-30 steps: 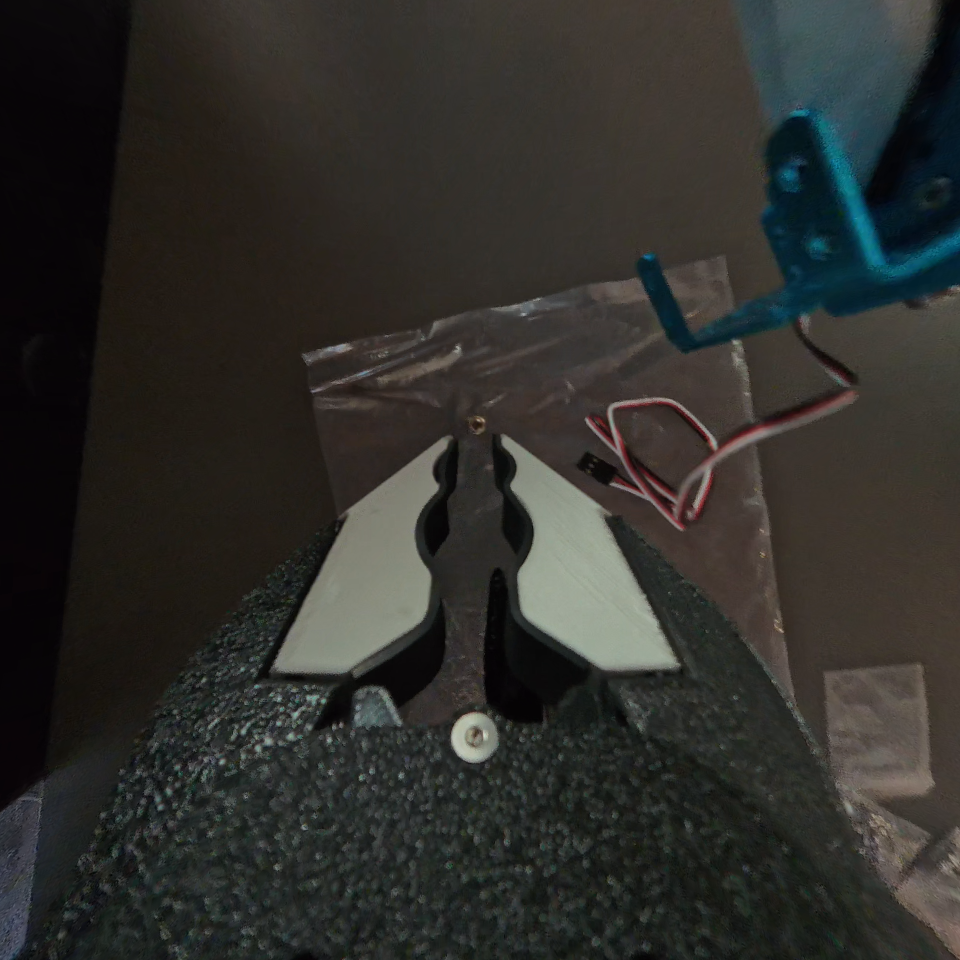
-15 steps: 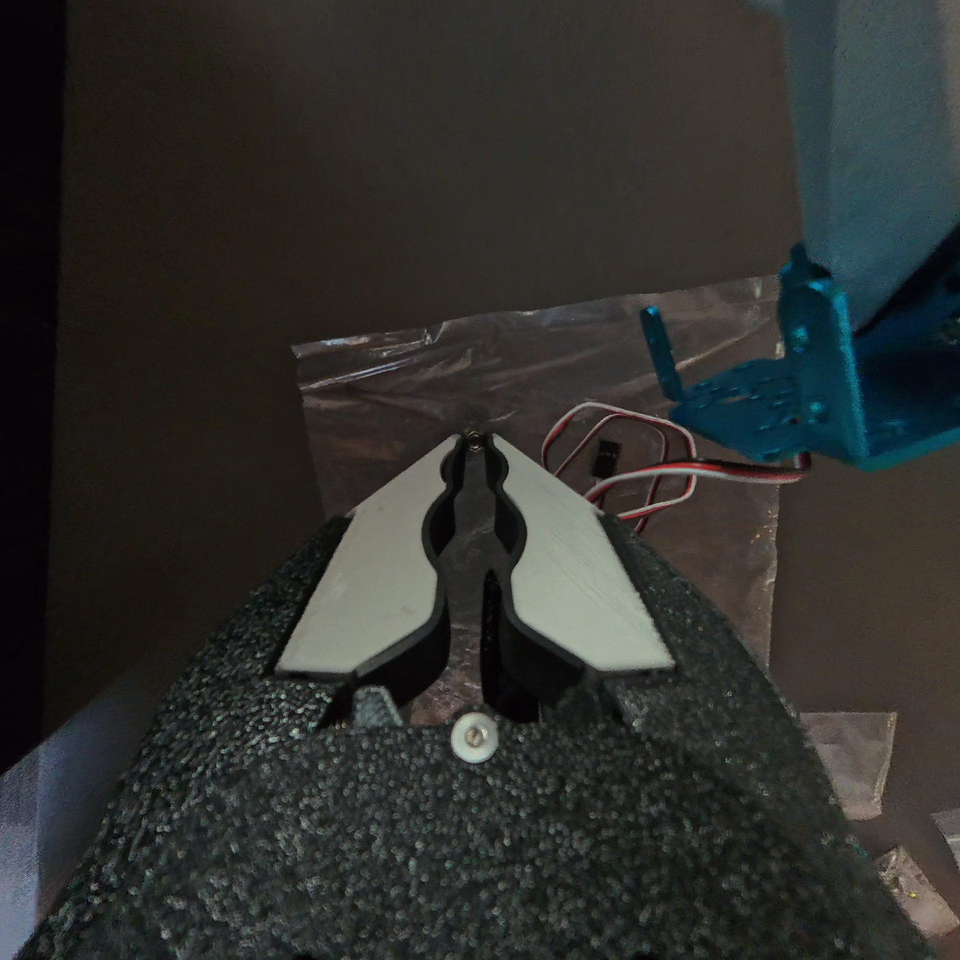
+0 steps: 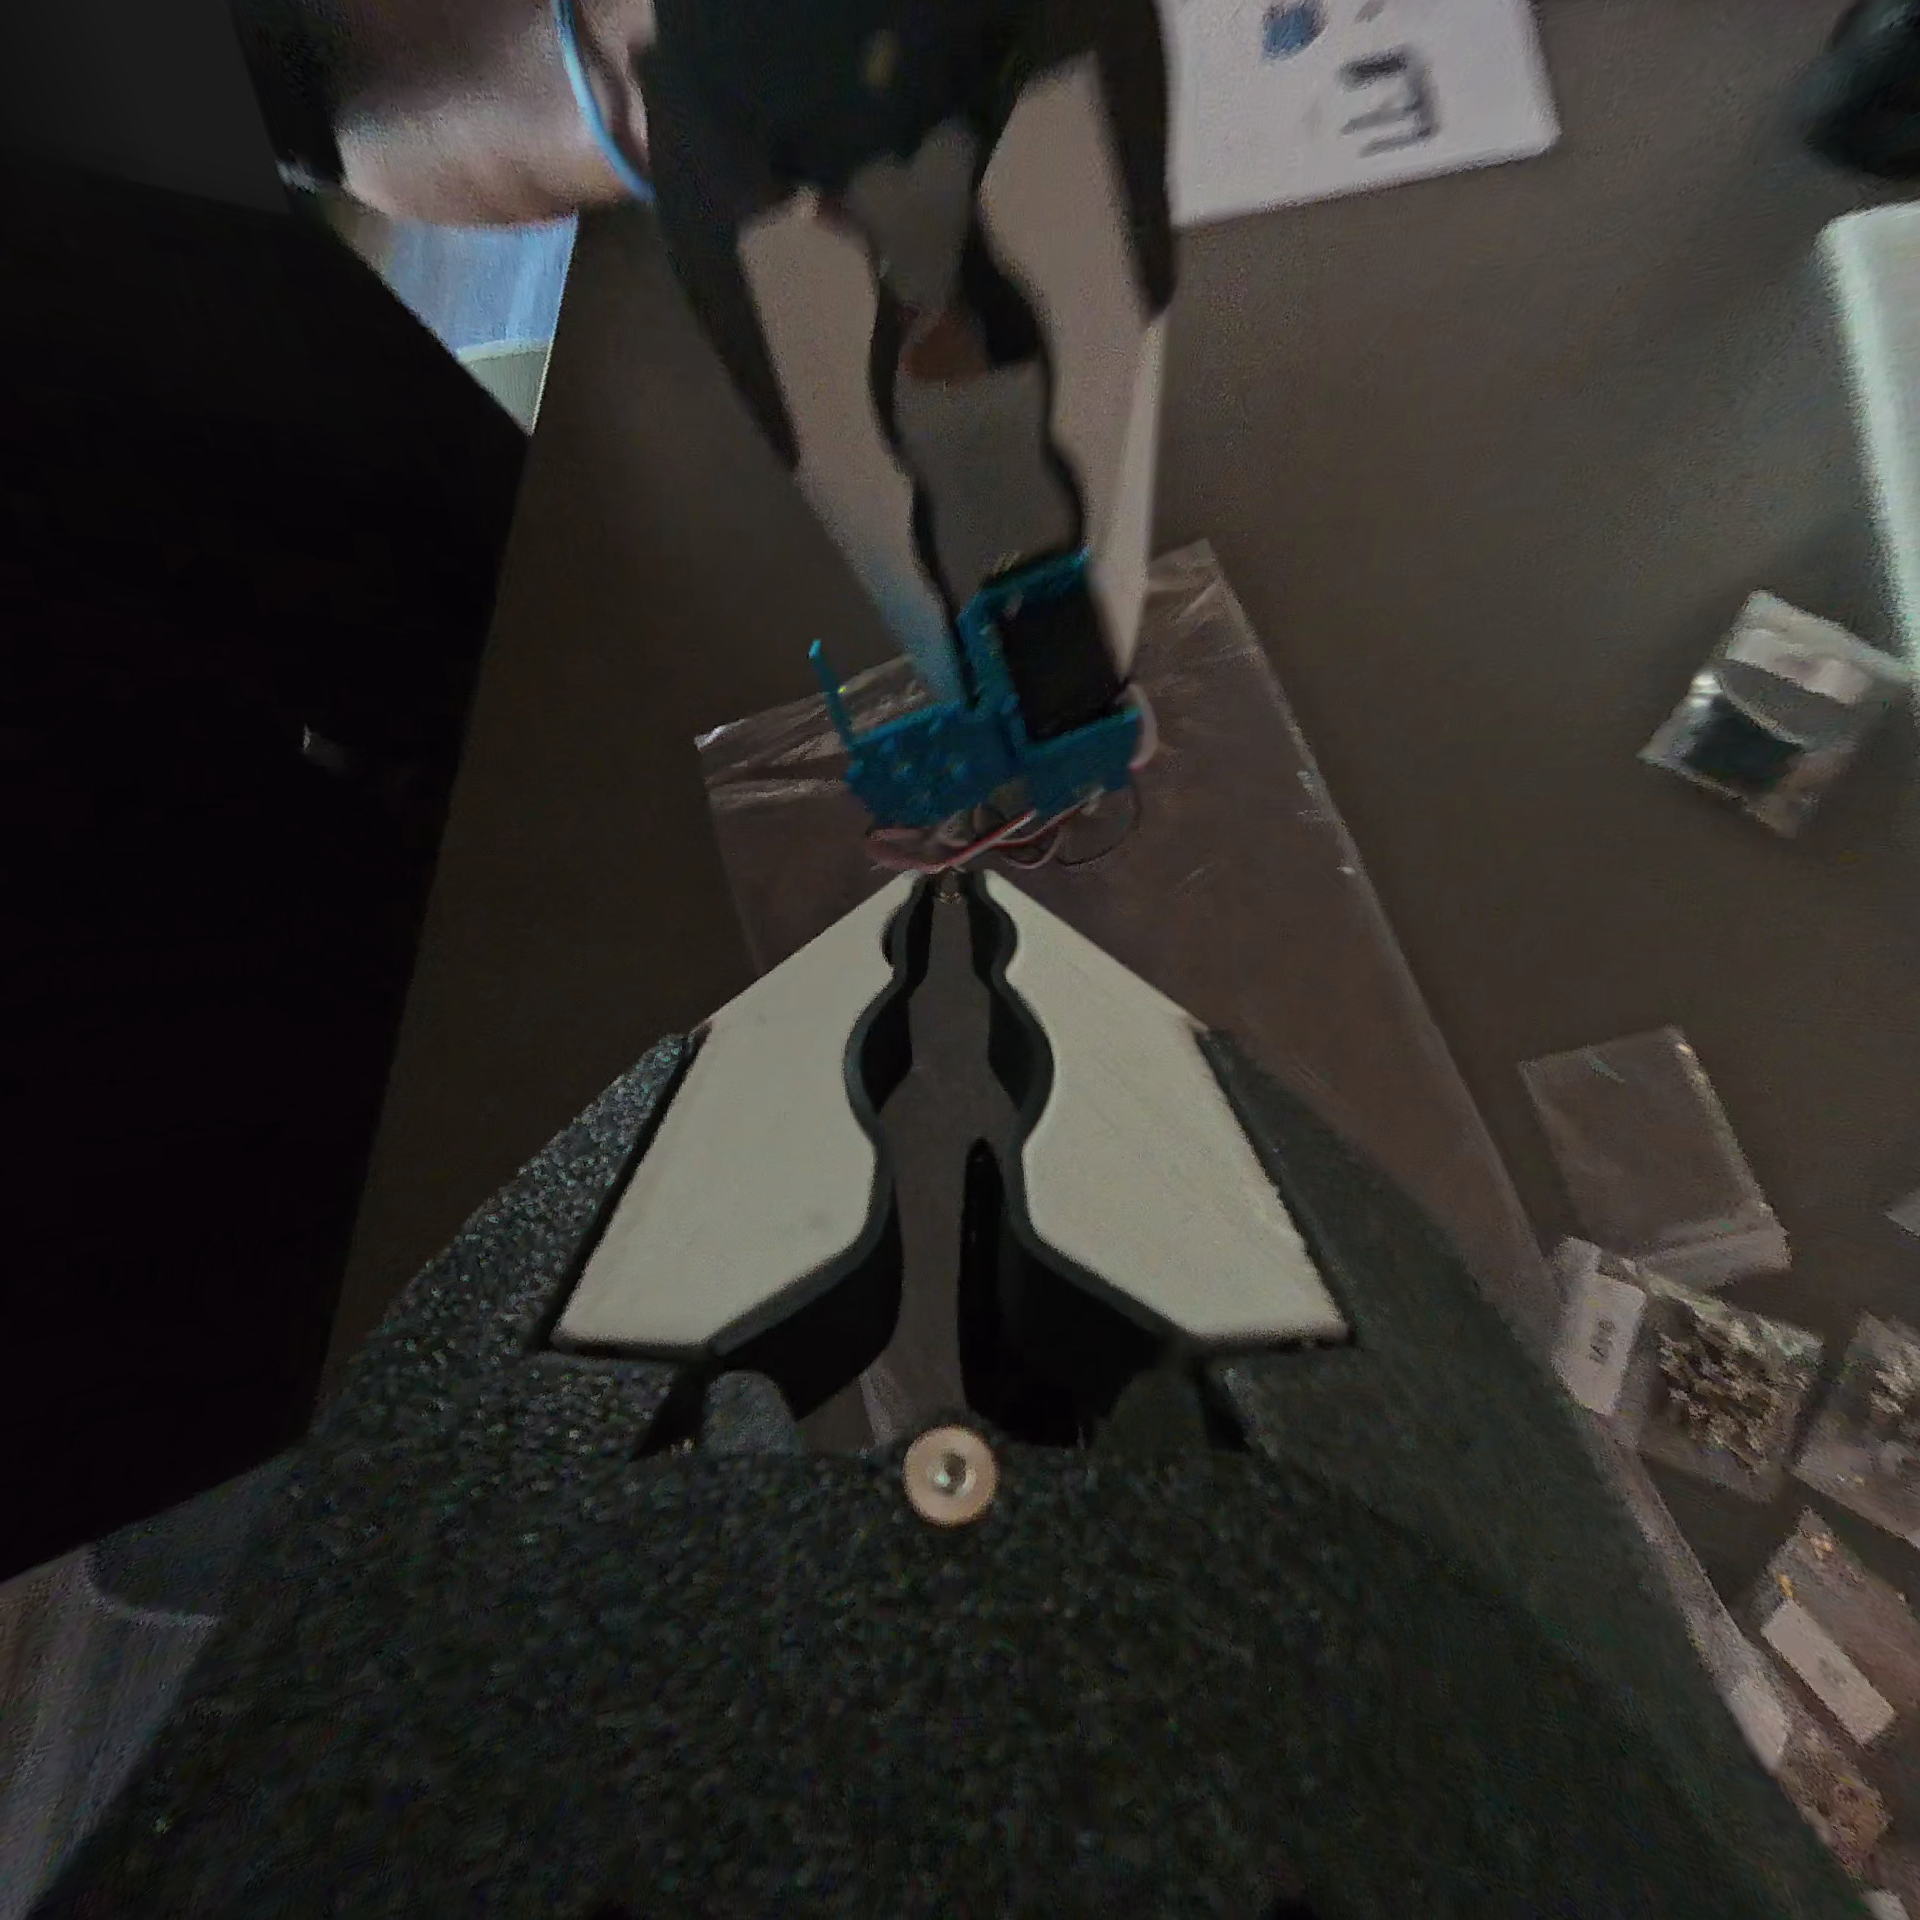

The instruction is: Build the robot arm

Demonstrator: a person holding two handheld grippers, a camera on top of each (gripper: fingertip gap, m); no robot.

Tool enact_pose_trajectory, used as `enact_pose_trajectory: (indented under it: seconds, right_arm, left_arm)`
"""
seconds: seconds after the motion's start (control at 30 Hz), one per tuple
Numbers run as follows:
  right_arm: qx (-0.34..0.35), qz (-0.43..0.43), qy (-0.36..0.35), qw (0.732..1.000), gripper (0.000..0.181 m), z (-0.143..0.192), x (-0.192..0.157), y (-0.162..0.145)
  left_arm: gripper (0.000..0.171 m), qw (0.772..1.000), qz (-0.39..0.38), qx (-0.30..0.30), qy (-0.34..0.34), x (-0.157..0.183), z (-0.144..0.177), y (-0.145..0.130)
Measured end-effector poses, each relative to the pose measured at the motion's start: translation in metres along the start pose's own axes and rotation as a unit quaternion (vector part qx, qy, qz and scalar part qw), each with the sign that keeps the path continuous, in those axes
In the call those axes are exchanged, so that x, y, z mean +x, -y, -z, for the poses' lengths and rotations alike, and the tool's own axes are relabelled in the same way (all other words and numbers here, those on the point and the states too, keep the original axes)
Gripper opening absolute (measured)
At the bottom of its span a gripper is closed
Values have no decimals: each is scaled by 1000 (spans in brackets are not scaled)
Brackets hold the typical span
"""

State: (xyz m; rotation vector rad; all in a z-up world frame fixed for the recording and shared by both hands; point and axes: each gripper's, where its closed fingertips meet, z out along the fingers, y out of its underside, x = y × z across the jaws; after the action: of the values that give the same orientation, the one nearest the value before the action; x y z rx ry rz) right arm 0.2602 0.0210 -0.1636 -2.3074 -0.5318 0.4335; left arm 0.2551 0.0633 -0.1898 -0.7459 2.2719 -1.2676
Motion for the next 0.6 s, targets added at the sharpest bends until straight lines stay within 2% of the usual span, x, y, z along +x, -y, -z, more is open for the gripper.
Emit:
enact_pose_trajectory:
  seconds: [0.07, 0.13, 0.37, 0.47, 0.6]
  right_arm:
    - [34, -5, -1, 999, 6, 6, 6, 2]
    - [56, 1, 14, 998, 5, -2, 6, 6]
    - [68, 29, 64, 995, 5, -37, 2, 15]
    - [69, 37, 76, 994, 6, -40, 3, 21]
    - [58, 43, 93, 993, 5, -44, 1, 20]
  left_arm:
    - [29, 999, -14, -22, -20, 9, -13, -7]
    - [29, 999, -21, -32, -28, 16, -19, -13]
    - [30, 999, -9, -43, 14, 17, -11, -24]
    - [42, 997, 35, -48, 50, 15, 2, -28]
    - [42, 991, 110, 5, 80, 26, 21, -14]
